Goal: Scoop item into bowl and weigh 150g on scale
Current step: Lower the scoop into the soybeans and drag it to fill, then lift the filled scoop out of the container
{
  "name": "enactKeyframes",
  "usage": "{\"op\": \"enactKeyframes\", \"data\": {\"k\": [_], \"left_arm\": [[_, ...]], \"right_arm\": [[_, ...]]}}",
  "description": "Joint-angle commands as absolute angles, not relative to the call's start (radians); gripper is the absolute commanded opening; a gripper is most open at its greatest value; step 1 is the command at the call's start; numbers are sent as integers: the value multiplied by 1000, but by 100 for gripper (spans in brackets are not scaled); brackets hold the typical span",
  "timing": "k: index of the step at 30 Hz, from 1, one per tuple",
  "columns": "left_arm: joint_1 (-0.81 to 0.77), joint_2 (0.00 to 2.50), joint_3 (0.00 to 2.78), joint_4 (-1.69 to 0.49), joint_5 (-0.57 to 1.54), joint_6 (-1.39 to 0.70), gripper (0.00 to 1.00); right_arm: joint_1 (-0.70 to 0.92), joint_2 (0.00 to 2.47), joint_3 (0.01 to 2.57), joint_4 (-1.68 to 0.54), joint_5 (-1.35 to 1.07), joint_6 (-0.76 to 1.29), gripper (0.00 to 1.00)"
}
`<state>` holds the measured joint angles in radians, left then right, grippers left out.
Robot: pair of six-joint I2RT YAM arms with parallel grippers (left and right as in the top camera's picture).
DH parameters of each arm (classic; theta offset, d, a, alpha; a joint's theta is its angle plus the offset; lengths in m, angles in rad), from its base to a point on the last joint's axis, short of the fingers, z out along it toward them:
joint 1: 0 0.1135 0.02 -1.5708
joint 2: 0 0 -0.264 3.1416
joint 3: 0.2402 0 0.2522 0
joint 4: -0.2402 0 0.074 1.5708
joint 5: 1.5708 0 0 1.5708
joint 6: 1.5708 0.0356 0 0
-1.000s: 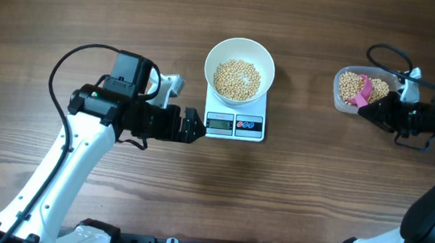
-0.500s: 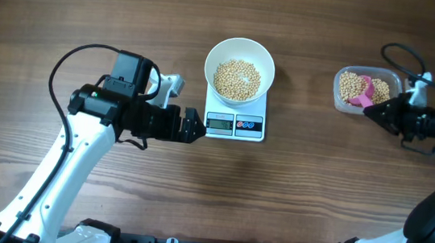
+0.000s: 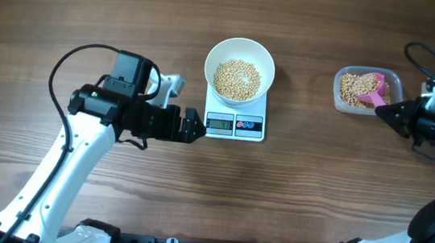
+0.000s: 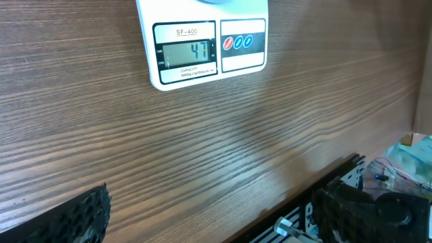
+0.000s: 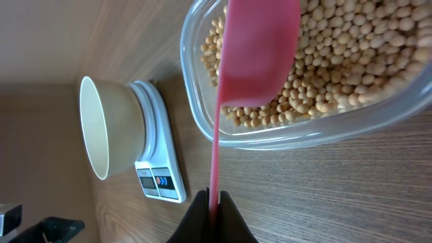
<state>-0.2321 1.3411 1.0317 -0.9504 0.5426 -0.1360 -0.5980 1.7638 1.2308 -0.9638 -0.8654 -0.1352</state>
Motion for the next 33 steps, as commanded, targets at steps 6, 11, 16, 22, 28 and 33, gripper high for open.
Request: {"op": "enactKeyframes", "data": {"k": [6,11,16,22,28,33], "left_arm": [[-233,1343,1032,-952,532,-138,100],[-233,1343,1032,-951,532,-138,100],[-233,1343,1032,-951,532,-138,100],[-233,1343,1032,-952,532,-138,100],[-233,1343,1032,-951,532,-138,100],[-233,1343,1032,-951,532,-138,100]], "right_arm": [[-678,1779,1222,-1027,-945,-240,4],[-720,1779,1222,-1068,-1018,-297,4],[-748,1779,1222,-1074,-1069,-315,4],[-757,1779,1222,-1079,-1080,-315,4],[-757,1779,1222,-1088,-1148,-354,5],[-757,1779,1222,-1116,-1154,-393,4]]}}
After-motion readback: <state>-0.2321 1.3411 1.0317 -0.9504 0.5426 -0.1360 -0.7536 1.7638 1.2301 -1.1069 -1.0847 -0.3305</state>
